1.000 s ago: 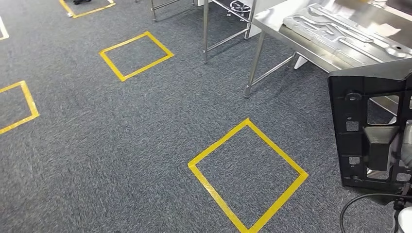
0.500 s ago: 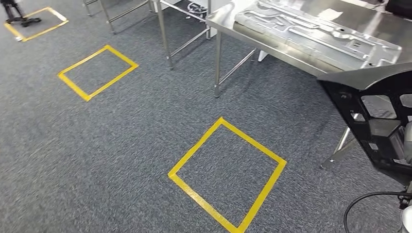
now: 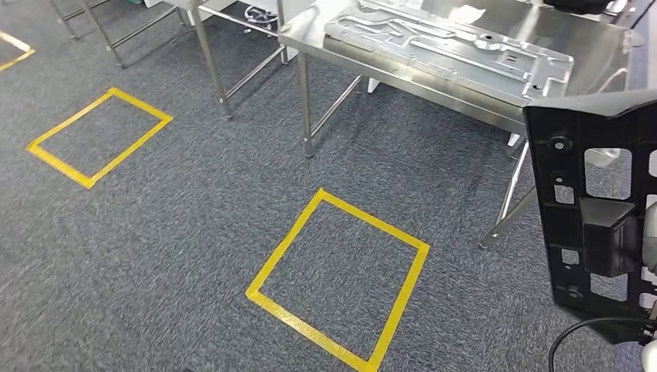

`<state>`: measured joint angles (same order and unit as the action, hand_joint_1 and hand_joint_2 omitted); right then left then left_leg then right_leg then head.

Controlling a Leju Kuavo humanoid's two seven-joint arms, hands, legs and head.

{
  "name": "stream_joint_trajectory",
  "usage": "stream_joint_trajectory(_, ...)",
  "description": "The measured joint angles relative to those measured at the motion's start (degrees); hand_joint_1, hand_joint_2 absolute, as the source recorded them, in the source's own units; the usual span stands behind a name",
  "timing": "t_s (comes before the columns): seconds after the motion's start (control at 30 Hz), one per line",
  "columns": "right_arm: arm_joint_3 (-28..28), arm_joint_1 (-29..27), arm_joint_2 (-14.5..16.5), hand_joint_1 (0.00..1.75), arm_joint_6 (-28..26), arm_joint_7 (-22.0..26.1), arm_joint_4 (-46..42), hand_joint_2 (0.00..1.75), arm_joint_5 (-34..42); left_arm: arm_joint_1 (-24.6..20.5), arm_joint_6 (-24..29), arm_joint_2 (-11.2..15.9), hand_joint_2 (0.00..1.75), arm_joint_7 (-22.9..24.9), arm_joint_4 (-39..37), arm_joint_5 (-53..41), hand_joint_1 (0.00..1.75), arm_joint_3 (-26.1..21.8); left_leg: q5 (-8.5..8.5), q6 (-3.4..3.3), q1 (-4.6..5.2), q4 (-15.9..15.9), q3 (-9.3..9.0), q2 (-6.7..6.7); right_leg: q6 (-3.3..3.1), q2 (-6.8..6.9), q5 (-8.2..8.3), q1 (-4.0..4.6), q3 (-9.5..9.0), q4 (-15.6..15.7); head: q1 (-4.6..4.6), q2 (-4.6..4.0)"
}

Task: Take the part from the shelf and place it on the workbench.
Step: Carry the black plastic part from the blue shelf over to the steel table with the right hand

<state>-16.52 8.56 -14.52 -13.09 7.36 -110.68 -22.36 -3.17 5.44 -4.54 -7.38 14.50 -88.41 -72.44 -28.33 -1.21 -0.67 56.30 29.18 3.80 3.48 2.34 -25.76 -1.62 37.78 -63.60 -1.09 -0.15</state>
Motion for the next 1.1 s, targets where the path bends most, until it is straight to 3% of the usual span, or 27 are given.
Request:
stream_joint_trajectory(0.03,0.02,0.05,0.02,1.75,0.01,0.0,-0.01,1.75,-0.02,-0.01,0.01,0.01,1.75,0.0,0.01,0.01,0.0,-0.02,-0.57,0.4,0.12,0.14,-0.44,0.5,-0.25,1.2,1.2,0.2,-1.43,3.03,-0.08,0.0)
stream_joint_trajectory(0.1,0.05,0.03,0.06,1.75,0.04,-0.01,-0.02,1.75,-0.08,-0.11,0.02,0.07,1.75,0.01,0.01,0.02,0.0,-0.08,-1.41,1.11,0.52,0.23,-1.12,1.59,-1.08,2.23,1.1,0.74,-2.39,5.11,-0.07,0.0)
stream_joint_trajectory(0.17,0.07,-0.07,0.06,1.75,0.05,-0.02,-0.1,1.75,-0.14,-0.34,0.02,0.07,1.75,0.01,0.01,0.02,0.0,-0.1,-2.12,1.71,0.56,0.13,-1.89,2.7,-2.0,0.78,0.73,0.74,-2.42,5.19,0.09,0.0)
stream_joint_trajectory(0.23,0.06,0.01,0.05,1.75,0.01,0.03,-0.3,1.75,-0.22,-0.5,-0.01,0.04,1.75,-0.01,0.0,0.02,0.0,-0.1,-3.67,2.22,0.25,2.35,-1.39,1.03,-2.83,-0.64,0.39,0.54,-2.96,5.37,0.22,0.0)
stream_joint_trajectory(0.27,0.07,0.08,0.08,1.75,-0.01,0.05,-0.4,1.75,-0.26,-0.5,-0.03,0.03,1.75,-0.01,-0.01,0.02,0.0,-0.1,-5.0,2.35,0.1,5.23,-0.02,-0.57,-3.21,-1.25,0.23,0.45,-3.3,5.49,0.33,0.0)
stream_joint_trajectory(0.33,0.1,0.2,0.19,1.75,-0.05,0.06,-0.43,1.75,-0.37,-0.27,-0.07,0.04,1.75,0.06,-0.01,0.02,0.0,-0.12,-7.75,2.41,0.03,13.56,4.88,-2.89,-3.81,-2.41,-0.17,0.59,-3.69,5.48,0.5,0.0)
stream_joint_trajectory(0.37,0.11,0.15,0.27,1.75,-0.13,0.02,-0.43,1.75,-0.5,-0.11,-0.05,0.06,1.75,0.16,-0.01,0.02,0.0,-0.14,-8.19,2.4,0.03,16.78,7.26,-3.19,-3.97,-3.01,-0.38,0.66,-3.9,5.46,0.56,0.0)
stream_joint_trajectory(0.4,0.13,0.12,0.34,1.75,-0.23,-0.1,-0.42,1.75,-0.74,0.02,-0.03,0.07,1.75,0.25,-0.01,0.02,0.0,-0.15,-7.52,2.36,0.03,18.25,8.92,-3.31,-4.04,-3.58,-0.65,0.72,-4.2,5.43,0.58,0.0)
stream_joint_trajectory(0.43,0.13,0.13,0.4,1.75,-0.33,-0.26,-0.42,1.75,-1.03,0.07,-0.01,0.08,1.75,0.34,-0.01,0.01,0.0,-0.15,-5.63,2.24,0.03,17.4,9.49,-3.33,-4.0,-4.11,-0.96,0.74,-4.6,5.4,0.62,0.0)
stream_joint_trajectory(0.5,0.13,0.21,0.45,1.75,-0.46,-0.57,-0.42,1.75,-1.52,0.02,0.01,0.08,1.75,0.44,-0.01,-0.02,0.0,-0.15,-0.14,1.78,0.04,10.68,8.09,-3.53,-3.68,-4.88,-1.73,0.74,-5.53,5.31,0.63,0.0)
stream_joint_trajectory(0.57,0.13,0.39,0.46,1.75,-0.55,-0.78,-0.42,1.75,-1.87,-0.1,-0.04,0.08,1.75,0.53,-0.01,0.03,0.0,-0.16,2.52,1.23,0.17,4.72,6.1,-3.93,-3.06,-5.38,-2.44,0.93,-5.93,5.04,0.64,0.0)
stream_joint_trajectory(0.67,0.17,0.47,0.46,1.75,-0.79,-1.13,-0.44,1.75,-2.39,-0.21,-0.12,0.07,1.75,0.68,-0.01,0.48,0.0,-0.28,1.98,0.15,0.32,2.89,5.3,-4.08,-1.95,-5.56,-2.41,1.01,-5.84,4.51,0.58,0.0)
stream_joint_trajectory(0.73,0.24,0.47,0.44,1.75,-1.03,-1.22,-0.46,1.75,-2.49,-0.21,-0.13,0.03,1.75,0.84,-0.01,0.89,0.0,-0.54,1.77,-0.68,0.18,2.29,4.51,-4.01,-1.33,-4.59,-3.05,0.92,-5.31,2.78,0.37,0.0)
stream_joint_trajectory(0.77,0.28,0.54,0.43,1.75,-1.16,-1.22,-0.48,1.75,-2.5,-0.21,-0.14,0.01,1.75,0.96,-0.01,1.07,0.0,-0.69,1.62,-0.99,0.09,2.07,4.07,-3.97,-1.12,-3.96,-4.14,0.87,-4.23,0.62,0.25,0.0)
stream_joint_trajectory(0.83,0.33,0.41,0.44,1.75,-1.32,-1.22,-0.48,1.75,-2.56,-0.17,-0.21,0.02,1.75,1.16,-0.01,1.32,0.0,-1.03,1.07,-1.28,0.1,1.93,3.5,-3.91,-0.72,-3.05,-6.94,0.73,-0.35,-5.95,0.06,0.0)
stream_joint_trajectory(0.87,0.35,0.14,0.47,1.75,-1.36,-1.22,-0.48,1.75,-2.68,-0.1,-0.27,0.03,1.75,1.24,-0.01,1.43,0.0,-1.17,0.72,-1.26,0.1,1.93,3.19,-3.88,-0.51,-2.96,-7.78,0.62,1.76,-8.95,0.06,0.0)
stream_joint_trajectory(0.9,0.37,-0.18,0.51,1.75,-1.36,-1.22,-0.49,1.75,-2.89,-0.01,-0.33,0.03,1.75,1.29,-0.01,1.52,0.0,-1.32,0.33,-1.17,0.1,1.94,2.77,-3.85,-0.33,-2.91,-7.59,0.48,3.18,-10.37,0.06,0.0)
stream_joint_trajectory(0.93,0.4,-0.42,0.56,1.75,-1.37,-1.22,-0.49,1.75,-3.18,0.09,-0.39,0.03,1.75,1.34,-0.01,1.61,0.0,-1.43,-0.11,-1.05,0.08,1.94,2.22,-3.81,-0.2,-2.83,-6.29,0.34,3.62,-9.81,0.06,0.0)
stream_joint_trajectory(1.0,0.48,-0.63,0.61,1.75,-1.39,-1.33,-0.51,1.75,-3.87,0.2,-0.57,0.03,1.75,1.37,-0.01,1.78,0.0,-1.58,-1.19,-0.67,0.04,1.92,0.85,-3.66,-0.17,-2.3,-1.29,0.11,1.72,-3.28,0.03,0.0)
stream_joint_trajectory(1.03,0.54,-0.64,0.62,1.75,-1.38,-1.52,-0.49,1.75,-4.16,0.2,-0.69,0.03,1.75,1.37,-0.01,1.82,0.0,-1.63,-1.7,-0.41,0.04,1.89,0.18,-3.55,-0.27,-1.85,0.21,0.21,0.59,0.04,-0.01,0.0)
stream_joint_trajectory(1.1,0.69,-0.43,0.43,1.75,-1.2,-2.29,-0.47,1.75,-4.49,0.15,-0.95,0.05,1.75,1.45,-0.01,1.83,0.0,-1.71,-2.6,0.33,0.12,1.6,-0.78,-3.29,-1.09,-1.19,0.67,0.71,-0.71,3.62,-0.17,0.0)
